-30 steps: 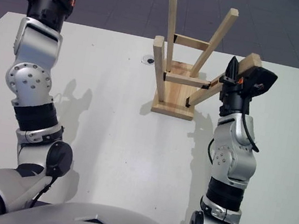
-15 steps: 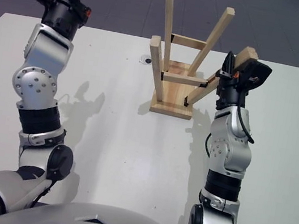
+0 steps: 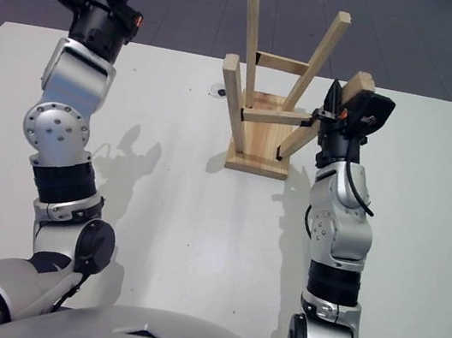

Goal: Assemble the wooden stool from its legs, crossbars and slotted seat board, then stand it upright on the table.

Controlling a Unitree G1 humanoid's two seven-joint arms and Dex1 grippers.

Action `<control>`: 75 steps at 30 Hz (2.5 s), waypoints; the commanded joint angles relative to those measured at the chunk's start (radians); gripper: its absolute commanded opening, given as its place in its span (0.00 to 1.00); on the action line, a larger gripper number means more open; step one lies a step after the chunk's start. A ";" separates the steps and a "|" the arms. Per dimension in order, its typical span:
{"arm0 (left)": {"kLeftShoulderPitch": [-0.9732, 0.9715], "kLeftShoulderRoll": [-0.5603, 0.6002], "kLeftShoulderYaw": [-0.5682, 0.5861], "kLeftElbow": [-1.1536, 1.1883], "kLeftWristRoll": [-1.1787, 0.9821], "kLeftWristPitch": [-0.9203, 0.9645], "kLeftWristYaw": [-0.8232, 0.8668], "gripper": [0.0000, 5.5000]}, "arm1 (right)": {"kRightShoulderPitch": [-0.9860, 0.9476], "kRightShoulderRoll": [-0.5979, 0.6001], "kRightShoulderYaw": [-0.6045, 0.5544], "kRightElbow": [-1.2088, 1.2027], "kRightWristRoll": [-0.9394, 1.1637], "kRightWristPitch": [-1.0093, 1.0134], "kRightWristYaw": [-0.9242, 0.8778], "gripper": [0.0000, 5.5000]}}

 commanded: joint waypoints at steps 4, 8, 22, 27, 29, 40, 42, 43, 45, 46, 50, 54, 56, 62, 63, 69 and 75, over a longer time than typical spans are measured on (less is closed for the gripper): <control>-0.032 0.016 -0.031 -0.006 0.000 0.038 -0.005 0.98 | 0.231 -0.008 0.215 0.257 -0.120 0.341 0.015 0.19; -0.029 0.015 -0.046 -0.024 0.010 0.044 0.000 0.98 | 0.242 -0.030 0.248 0.222 -0.130 0.353 0.014 0.19; -0.105 0.034 -0.156 -0.112 0.015 0.093 -0.025 0.98 | 0.194 -0.093 0.272 0.352 -0.136 0.382 0.030 0.20; -0.140 0.022 -0.142 -0.118 -0.023 0.105 -0.011 0.98 | 0.198 -0.115 0.313 0.383 -0.150 0.349 0.072 0.20; -0.140 0.023 -0.135 -0.116 -0.026 0.108 -0.008 0.98 | 0.189 -0.113 0.312 0.369 -0.143 0.344 0.075 0.27; -0.115 0.009 -0.112 -0.112 -0.031 0.104 -0.001 0.98 | 0.141 -0.090 0.235 0.296 -0.166 0.235 0.092 0.57; -0.107 0.000 -0.108 -0.098 -0.022 0.092 -0.001 0.98 | 0.126 -0.092 0.183 0.219 -0.138 0.166 0.105 0.62; -0.102 -0.003 -0.101 -0.088 -0.019 0.082 0.001 0.98 | 0.113 -0.092 0.138 0.162 -0.099 0.141 0.119 0.64; -0.096 -0.005 -0.086 -0.073 -0.013 0.064 0.008 0.98 | 0.086 -0.102 0.064 0.074 -0.038 0.114 0.149 0.69; -0.091 -0.002 -0.078 -0.064 -0.007 0.055 0.010 0.98 | 0.066 -0.114 0.028 0.035 -0.007 0.111 0.169 0.71; -0.070 0.005 -0.081 -0.032 0.040 0.033 0.005 0.98 | -0.018 -0.137 -0.094 -0.066 0.118 0.124 0.222 0.83; -0.061 -0.005 -0.068 -0.010 0.061 0.013 0.014 0.98 | -0.084 -0.117 -0.204 -0.101 0.244 0.143 0.216 0.94; -0.055 -0.003 -0.051 0.003 0.073 0.001 0.026 0.98 | -0.129 -0.100 -0.261 -0.114 0.323 0.137 0.198 0.98; -0.054 -0.008 -0.034 0.045 0.147 -0.037 0.089 0.98 | -0.421 -0.145 -0.263 0.040 0.287 0.128 0.129 0.98; -0.054 -0.006 -0.033 0.058 0.166 -0.042 0.103 0.98 | -0.447 -0.158 -0.243 0.087 0.263 0.137 0.140 0.98; -0.034 -0.016 -0.056 0.076 0.243 -0.038 0.131 0.98 | -0.463 -0.123 -0.130 0.192 0.165 0.199 0.156 0.98; -0.020 -0.031 -0.061 0.077 0.268 -0.035 0.130 0.98 | -0.537 -0.114 -0.107 0.239 0.117 0.204 0.175 0.98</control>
